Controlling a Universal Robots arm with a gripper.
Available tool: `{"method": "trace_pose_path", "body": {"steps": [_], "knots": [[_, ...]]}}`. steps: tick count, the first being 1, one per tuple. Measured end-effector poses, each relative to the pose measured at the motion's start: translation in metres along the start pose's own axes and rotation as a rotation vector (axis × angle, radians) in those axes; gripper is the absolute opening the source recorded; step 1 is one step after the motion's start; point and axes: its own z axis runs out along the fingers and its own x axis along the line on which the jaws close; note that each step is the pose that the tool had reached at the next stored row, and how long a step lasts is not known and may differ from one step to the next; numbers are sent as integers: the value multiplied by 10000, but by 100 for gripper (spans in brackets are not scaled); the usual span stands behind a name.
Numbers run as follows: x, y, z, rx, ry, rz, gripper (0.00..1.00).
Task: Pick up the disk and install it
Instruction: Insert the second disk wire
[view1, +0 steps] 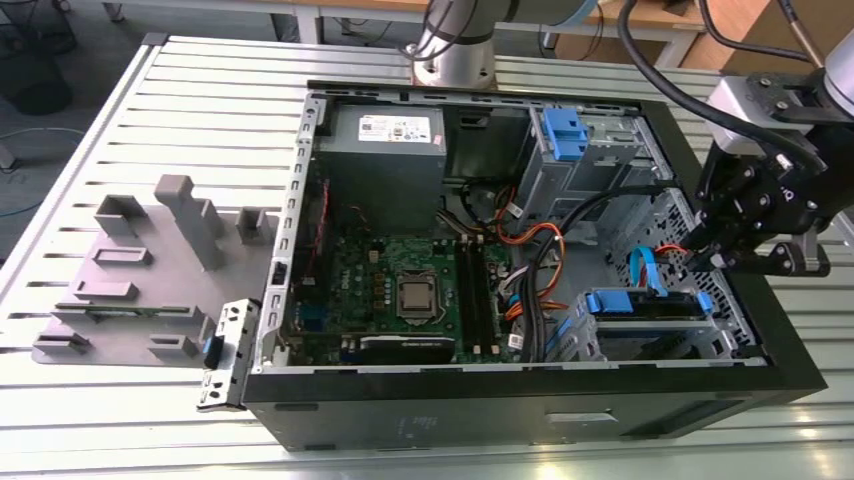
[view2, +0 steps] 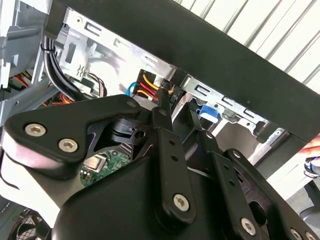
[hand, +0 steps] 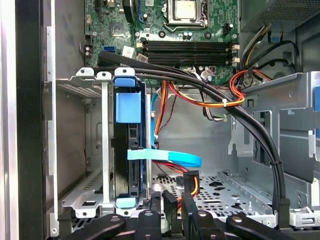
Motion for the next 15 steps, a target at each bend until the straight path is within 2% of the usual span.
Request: {"method": "trace_pose_path", "body": {"steps": [11, 13, 15], "knots": [[-4, -2, 12, 1, 17, -1, 29], [-4, -2, 12, 0, 19, -2, 17], [-4, -2, 12, 1, 21, -1, 17]]}}
